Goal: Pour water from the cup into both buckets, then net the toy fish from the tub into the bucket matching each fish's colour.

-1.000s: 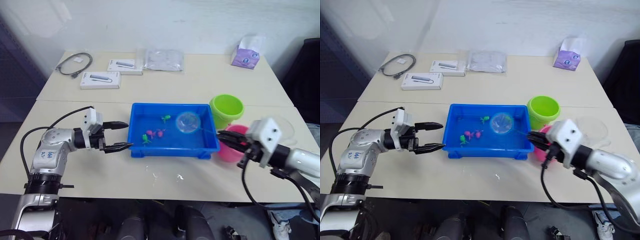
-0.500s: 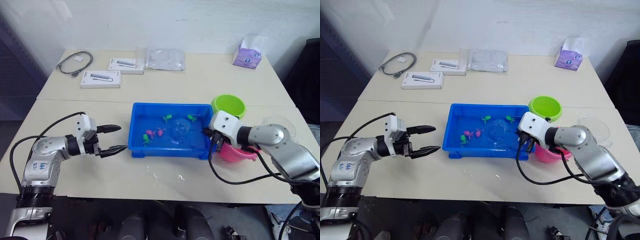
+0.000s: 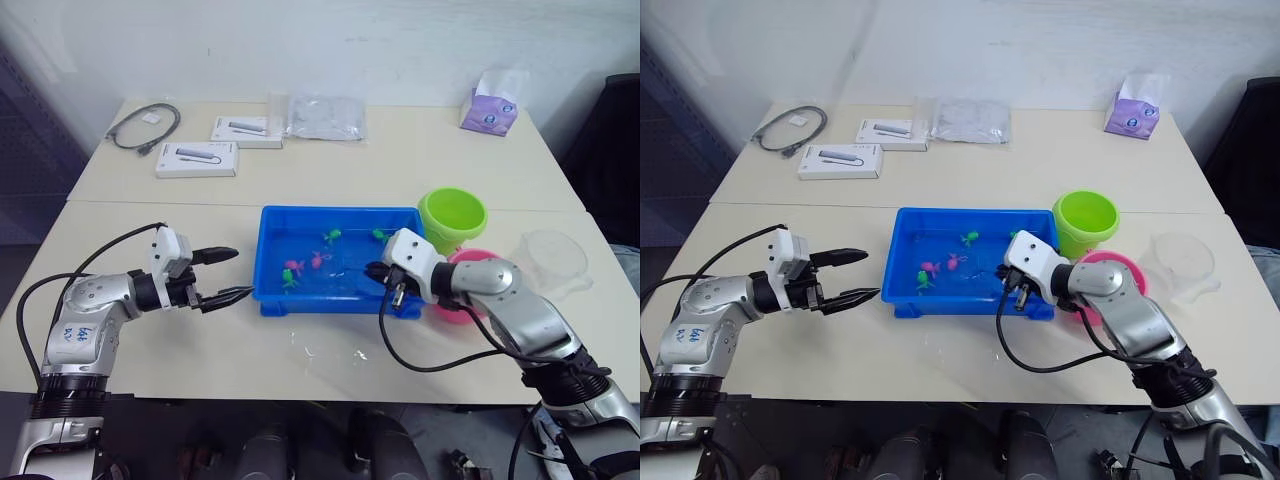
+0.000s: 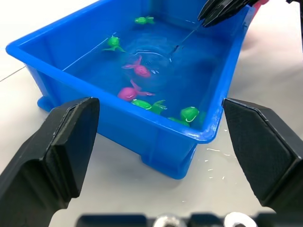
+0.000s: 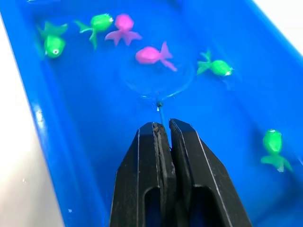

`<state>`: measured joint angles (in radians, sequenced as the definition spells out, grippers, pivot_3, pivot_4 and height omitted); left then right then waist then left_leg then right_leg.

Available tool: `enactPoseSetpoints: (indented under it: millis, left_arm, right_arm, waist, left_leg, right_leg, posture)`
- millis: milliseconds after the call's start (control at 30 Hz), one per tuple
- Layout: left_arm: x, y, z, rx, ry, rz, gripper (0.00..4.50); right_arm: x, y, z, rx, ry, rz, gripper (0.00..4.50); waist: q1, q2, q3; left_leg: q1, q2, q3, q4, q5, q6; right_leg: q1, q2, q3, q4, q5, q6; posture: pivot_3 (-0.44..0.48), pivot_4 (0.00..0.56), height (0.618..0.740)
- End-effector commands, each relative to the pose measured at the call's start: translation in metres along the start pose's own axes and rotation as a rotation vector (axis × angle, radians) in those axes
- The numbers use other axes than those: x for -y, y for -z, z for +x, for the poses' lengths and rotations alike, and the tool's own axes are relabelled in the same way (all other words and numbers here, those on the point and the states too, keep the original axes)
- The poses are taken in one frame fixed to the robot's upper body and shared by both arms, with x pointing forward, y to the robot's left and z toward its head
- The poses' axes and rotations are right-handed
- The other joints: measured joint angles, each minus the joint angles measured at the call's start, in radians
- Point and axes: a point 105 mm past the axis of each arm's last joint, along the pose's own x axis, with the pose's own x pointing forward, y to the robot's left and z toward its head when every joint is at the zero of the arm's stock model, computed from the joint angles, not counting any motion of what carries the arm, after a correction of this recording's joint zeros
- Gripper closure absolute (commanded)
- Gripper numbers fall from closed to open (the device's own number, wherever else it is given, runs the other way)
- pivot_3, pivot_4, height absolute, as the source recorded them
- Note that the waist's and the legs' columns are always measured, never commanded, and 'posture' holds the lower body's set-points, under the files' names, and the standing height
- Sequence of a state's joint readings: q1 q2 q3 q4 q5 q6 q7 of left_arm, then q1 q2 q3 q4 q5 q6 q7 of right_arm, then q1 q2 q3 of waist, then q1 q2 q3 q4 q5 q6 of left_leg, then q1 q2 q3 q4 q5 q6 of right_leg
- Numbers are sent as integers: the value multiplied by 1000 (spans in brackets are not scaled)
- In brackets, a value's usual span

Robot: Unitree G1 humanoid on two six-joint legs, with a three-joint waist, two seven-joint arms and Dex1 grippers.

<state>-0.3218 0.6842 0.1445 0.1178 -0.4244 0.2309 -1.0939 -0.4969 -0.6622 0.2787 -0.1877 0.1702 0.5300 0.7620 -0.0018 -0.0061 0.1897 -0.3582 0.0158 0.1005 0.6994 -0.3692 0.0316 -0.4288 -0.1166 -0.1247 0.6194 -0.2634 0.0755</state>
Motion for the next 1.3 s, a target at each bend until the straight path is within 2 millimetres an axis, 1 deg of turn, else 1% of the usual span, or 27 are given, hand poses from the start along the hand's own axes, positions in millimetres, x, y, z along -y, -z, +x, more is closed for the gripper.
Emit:
enactPoseSetpoints:
  millis: [33, 133, 233, 267, 333, 367, 467, 600, 667, 733, 867, 1000, 1133, 1233, 1300]
  left_arm:
    - [2, -14, 1, 35, 7, 43, 52]
    - [3, -17, 3, 40, 12, 46, 52]
    - [5, -21, 5, 52, 29, 55, 52]
    - [5, -25, 7, 65, 36, 76, 52]
    - [4, -44, 15, 131, 51, 100, 52]
    - [5, -52, 19, 155, 65, 110, 52]
    - [11, -64, 33, 157, 150, 144, 52]
    - [18, -66, 43, 143, 242, 149, 52]
    - [22, -67, 51, 148, 287, 148, 52]
    - [25, -70, 60, 165, 328, 142, 52]
    - [32, -70, 73, 180, 402, 133, 52]
    - [34, -69, 80, 189, 443, 129, 52]
    - [38, -74, 92, 217, 492, 134, 52]
    - [41, -78, 97, 238, 511, 143, 52]
    - [43, -80, 100, 246, 515, 145, 52]
  right_arm:
    - [10, -9, -13, 52, 52, 7, 4500]
    - [13, -13, -24, 84, 88, 13, 4500]
    - [15, -17, -40, 124, 129, 40, 4500]
    - [15, -17, -46, 134, 139, 60, 4500]
    - [13, -17, -64, 152, 155, 82, 4500]
    - [11, -17, -71, 163, 156, 85, 4500]
    - [4, -21, -95, 219, 174, 108, 4500]
    - [-7, -20, -118, 259, 196, 136, 4500]
    - [-13, -17, -134, 256, 235, 161, 4500]
    - [-14, -11, -151, 241, 312, 194, 4500]
    - [-18, -4, -178, 211, 429, 219, 4500]
    - [-21, 3, -195, 168, 514, 218, 4500]
    - [-19, 18, -225, 72, 656, 117, 4500]
    - [-18, 31, -237, 5, 714, 11, 4500]
    - [-19, 41, -239, -49, 717, -74, 4500]
  waist:
    - [0, 0, 0]
    - [0, 0, 0]
    - [0, 0, 0]
    - [2, 0, 0]
    - [9, 0, 0]
    - [12, 0, 0]
    - [22, 0, 0]
    - [24, 0, 0]
    - [25, 0, 0]
    - [26, 0, 0]
    - [27, 0, 0]
    - [25, 0, 0]
    - [27, 0, 0]
    - [26, 0, 0]
    - [26, 0, 0]
  left_leg:
    - [0, 0, 0, 0, 0, 0]
    - [0, 0, 0, 0, 0, 0]
    - [0, 0, 0, 0, 0, 0]
    - [0, 0, 0, 0, 0, 0]
    - [0, 0, 0, 0, 0, 0]
    - [-2, 0, -2, 0, 0, 0]
    - [-1, -1, -2, 1, 0, 0]
    - [-1, -1, -2, 0, 0, 0]
    - [-1, -1, -1, 0, 0, 0]
    - [0, -1, -1, 0, 0, 0]
    - [0, -2, -2, 0, 0, 0]
    - [0, -2, -1, 0, 0, 0]
    - [1, -2, 0, 0, 0, 1]
    - [2, -2, 0, 0, 0, 1]
    - [2, -2, 1, 0, 0, 1]
  right_leg:
    - [0, 0, 0, 0, 0, 0]
    - [0, 0, 0, 0, 0, 0]
    - [0, 0, 0, 0, 0, 0]
    - [0, 0, 0, 0, 0, 0]
    - [0, 0, 0, 0, 0, 0]
    - [0, 0, -1, 0, 0, 0]
    - [1, 1, -1, -1, 0, 0]
    - [1, 4, -2, -1, 0, 0]
    - [1, 5, -2, -1, 0, 0]
    - [1, 5, -2, -1, 0, 0]
    - [2, 4, -1, 0, 0, 1]
    - [2, 5, 0, 0, 0, 1]
    - [2, 6, 2, 0, 0, 1]
    - [2, 6, 3, -1, 0, 1]
    - [2, 6, 5, -1, 1, 1]
  posture:
    - [0, 150, 740]
    - [0, 150, 740]
    - [0, 150, 740]
    - [0, 150, 740]
    - [0, 150, 740]
    - [0, 150, 740]
    - [0, 150, 740]
    - [0, 150, 740]
    - [0, 150, 740]
    - [0, 150, 740]
    - [0, 150, 740]
    - [0, 150, 740]
    - [0, 150, 740]
    - [0, 150, 740]
    - [0, 150, 740]
